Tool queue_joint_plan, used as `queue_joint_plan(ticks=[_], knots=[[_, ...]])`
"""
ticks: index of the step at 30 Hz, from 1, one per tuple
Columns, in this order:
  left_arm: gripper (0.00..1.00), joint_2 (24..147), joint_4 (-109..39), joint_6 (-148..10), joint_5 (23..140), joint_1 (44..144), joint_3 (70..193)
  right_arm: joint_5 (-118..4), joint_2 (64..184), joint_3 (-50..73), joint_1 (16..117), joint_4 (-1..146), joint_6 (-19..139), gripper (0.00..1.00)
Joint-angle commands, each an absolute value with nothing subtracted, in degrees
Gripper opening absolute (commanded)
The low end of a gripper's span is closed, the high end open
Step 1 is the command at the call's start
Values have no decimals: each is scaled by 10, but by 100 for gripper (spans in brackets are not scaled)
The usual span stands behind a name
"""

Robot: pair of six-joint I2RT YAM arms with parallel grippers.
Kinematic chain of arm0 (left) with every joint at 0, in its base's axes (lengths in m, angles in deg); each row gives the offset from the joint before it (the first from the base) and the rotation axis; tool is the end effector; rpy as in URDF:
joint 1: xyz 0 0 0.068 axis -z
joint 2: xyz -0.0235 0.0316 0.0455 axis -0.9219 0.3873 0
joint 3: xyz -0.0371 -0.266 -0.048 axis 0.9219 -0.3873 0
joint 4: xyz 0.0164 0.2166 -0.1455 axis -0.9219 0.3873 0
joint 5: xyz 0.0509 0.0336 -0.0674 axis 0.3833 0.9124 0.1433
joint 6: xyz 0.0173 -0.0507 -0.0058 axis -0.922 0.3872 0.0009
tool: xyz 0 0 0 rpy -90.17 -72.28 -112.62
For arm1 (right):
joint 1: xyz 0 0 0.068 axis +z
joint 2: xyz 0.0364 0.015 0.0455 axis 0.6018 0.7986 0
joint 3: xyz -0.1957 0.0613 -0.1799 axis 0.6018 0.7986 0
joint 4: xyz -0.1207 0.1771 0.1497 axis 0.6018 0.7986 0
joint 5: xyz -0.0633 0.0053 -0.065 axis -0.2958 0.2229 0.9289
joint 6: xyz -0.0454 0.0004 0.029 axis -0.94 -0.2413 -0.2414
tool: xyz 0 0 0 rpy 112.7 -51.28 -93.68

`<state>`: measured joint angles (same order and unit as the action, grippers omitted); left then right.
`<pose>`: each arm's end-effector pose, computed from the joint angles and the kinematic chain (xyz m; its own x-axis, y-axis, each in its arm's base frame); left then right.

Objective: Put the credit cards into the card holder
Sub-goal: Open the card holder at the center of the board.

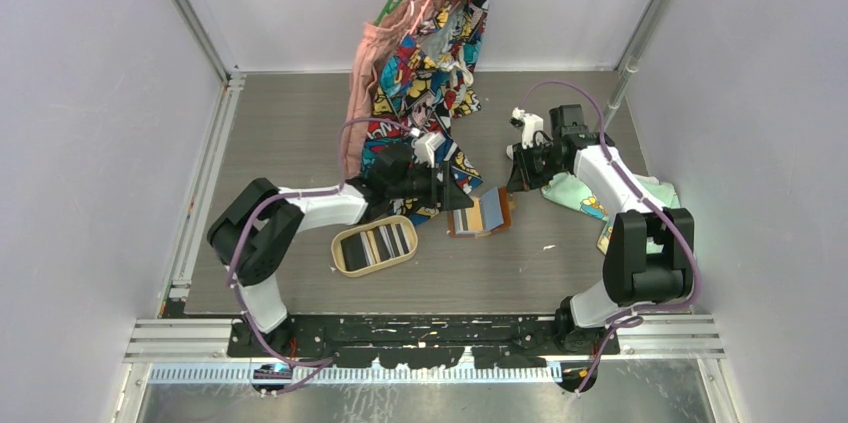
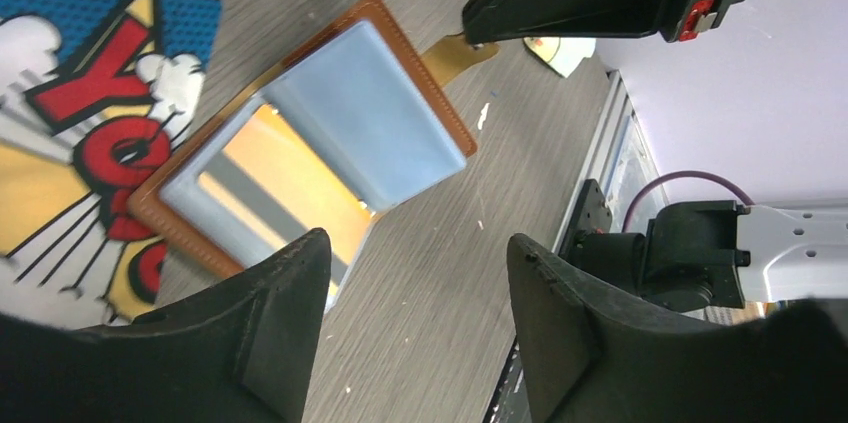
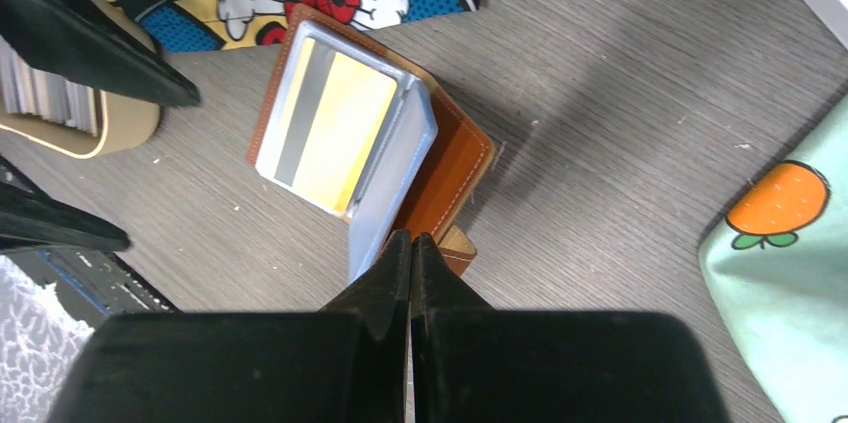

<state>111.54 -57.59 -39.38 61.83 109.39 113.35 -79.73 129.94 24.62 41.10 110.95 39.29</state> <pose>0.2693 -0.2667 0.1937 -0.8144 -0.0451 -0.5785 0.5037 0.4399 -0.7434 0.2980 0.0394 0.2352 -0.7991 -0.2668 -0.5388 -0.4931 0.8035 0.3335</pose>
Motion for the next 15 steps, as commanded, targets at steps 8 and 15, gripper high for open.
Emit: queue_joint_plan(ticks=[8, 15], knots=[[48, 1205, -500, -415, 599, 1121, 1263, -686, 1316, 241, 410, 1100, 376, 9], [47, 1274, -447, -439, 626, 1138, 1335, -662, 1283, 236, 410, 1089, 362, 45]])
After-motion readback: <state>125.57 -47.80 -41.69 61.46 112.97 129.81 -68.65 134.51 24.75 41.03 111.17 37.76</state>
